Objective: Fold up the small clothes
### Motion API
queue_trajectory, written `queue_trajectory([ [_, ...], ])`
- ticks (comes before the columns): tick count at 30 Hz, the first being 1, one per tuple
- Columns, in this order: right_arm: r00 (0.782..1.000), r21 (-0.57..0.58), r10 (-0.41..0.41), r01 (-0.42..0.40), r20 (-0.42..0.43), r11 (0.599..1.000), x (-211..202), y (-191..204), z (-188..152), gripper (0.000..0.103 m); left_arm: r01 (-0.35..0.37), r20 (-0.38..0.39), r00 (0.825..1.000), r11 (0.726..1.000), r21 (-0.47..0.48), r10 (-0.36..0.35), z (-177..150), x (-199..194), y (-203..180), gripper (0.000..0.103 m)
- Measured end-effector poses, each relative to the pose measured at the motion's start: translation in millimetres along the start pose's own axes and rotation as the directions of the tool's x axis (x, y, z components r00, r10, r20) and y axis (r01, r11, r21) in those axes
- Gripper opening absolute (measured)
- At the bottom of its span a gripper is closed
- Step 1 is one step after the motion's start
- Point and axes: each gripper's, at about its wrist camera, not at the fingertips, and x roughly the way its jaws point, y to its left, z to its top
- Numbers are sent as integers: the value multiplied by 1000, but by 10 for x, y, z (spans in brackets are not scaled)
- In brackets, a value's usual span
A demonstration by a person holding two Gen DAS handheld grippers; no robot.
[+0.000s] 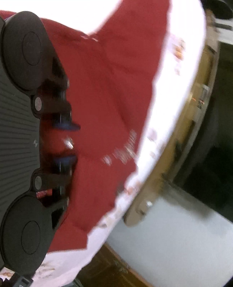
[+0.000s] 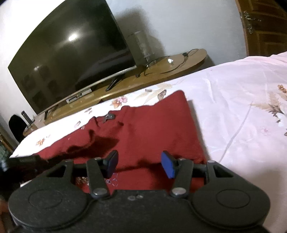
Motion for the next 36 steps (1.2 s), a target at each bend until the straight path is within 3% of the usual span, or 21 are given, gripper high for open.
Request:
queue_trajectory([
  [1,1000,-2,-2,2,-7,1000,32,16,-7,53,5,14,1000,1000,1,-5,-14,-34,18,41],
  [3,1000,-13,-7,6,-13,1000,89,55,-13,53,-38,61,998,999,36,35,-21,-139,-7,72],
  [5,1000,-21,-14,13,-24,1000,161,85,-11,53,-71,133,989,996,46,64,11,-239,-15,82],
  [11,997,-37,-17,14,-73,999,350,164,-49,53,-128,148,981,992,7,126,201,-247,147,82],
  [14,997,-35,-12,9,-75,999,349,176,-46,53,-154,170,977,976,150,128,104,-314,62,82],
  [17,997,-50,-13,9,-74,999,330,193,-48,53,-156,193,977,912,380,87,-62,-357,-224,82],
  [20,997,-37,-7,4,-73,999,306,176,-46,53,-145,198,979,830,538,43,-228,-362,-490,82],
  [22,997,-26,-2,0,-72,1000,287,158,-39,53,-162,210,977,764,625,35,-355,-344,-644,82],
  [24,998,-18,2,-4,-70,1000,256,136,-43,53,-191,242,970,676,712,19,-486,-319,-818,82],
  [29,998,1,3,-3,-66,1000,203,76,-51,54,-223,267,964,514,828,-12,-706,-278,-1113,81],
  [36,998,28,9,-7,-57,1000,128,6,-36,57,-185,210,977,384,904,-23,-837,-307,-1124,81],
])
